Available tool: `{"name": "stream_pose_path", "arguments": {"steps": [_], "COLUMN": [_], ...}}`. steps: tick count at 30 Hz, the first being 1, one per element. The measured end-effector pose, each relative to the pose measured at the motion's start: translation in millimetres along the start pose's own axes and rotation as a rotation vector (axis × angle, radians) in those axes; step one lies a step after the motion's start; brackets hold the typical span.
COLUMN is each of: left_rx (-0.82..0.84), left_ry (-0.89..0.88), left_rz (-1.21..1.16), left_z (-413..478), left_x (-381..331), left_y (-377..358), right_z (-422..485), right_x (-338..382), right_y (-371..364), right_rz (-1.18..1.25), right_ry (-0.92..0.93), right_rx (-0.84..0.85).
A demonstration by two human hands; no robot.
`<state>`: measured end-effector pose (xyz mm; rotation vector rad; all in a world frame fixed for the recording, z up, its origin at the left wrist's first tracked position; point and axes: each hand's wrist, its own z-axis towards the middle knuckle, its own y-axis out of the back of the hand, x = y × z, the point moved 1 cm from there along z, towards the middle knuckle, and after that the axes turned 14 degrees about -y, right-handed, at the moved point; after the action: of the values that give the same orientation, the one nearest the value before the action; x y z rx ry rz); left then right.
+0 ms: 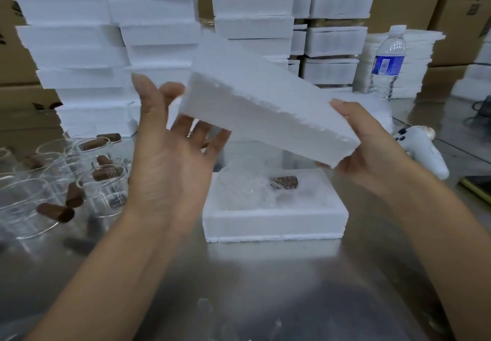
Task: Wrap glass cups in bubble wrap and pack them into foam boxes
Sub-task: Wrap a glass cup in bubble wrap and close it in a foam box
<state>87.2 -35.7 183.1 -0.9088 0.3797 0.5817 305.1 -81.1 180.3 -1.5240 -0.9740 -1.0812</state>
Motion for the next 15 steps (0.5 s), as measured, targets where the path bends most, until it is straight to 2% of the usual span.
{"name": "stream_pose_path", "arguments": {"steps": [4,8,15], "left_rx": [-0.175,-0.152,-0.191], "left_ry": [0.063,0.081,0.145], "left_rz": [0.127,0.262,0.423], "left_z": [3.6,7.9,8.3], "left_x": [5.7,17.9,31.4], "left_y": [16.8,22.6,34.0], "right_z": [3.4,3.3,-5.1], "right_x": [-4.1,-5.5,-2.1], "right_y": [8.6,15.0,27.0], "right_rz": [-0.13,-0.314,-0.334], "right_ry": [-0.082,-0.177,-0.269], "right_rx": [-0.074,-0.036,-0.095]}}
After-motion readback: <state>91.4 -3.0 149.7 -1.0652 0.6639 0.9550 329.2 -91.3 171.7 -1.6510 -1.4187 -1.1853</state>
